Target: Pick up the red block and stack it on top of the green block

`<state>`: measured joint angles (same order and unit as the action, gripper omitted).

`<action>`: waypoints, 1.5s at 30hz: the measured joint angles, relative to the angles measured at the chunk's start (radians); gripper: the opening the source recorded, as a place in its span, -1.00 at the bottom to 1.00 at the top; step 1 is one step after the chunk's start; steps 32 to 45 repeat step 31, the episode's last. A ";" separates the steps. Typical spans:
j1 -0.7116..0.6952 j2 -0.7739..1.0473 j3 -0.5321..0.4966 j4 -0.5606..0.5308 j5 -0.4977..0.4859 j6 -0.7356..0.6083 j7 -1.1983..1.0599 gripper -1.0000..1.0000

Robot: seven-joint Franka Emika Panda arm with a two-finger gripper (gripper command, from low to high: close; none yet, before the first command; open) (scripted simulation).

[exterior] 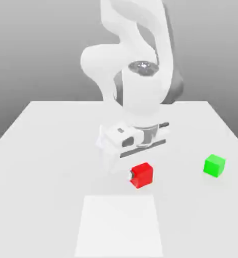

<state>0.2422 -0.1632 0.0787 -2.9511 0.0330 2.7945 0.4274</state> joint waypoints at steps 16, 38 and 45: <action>0.437 -0.008 0.361 0.110 0.121 -0.113 0.123 -1.00; 0.409 0.241 0.328 0.119 -0.176 0.107 0.336 1.00; 0.409 0.241 0.328 0.119 -0.176 0.107 0.336 1.00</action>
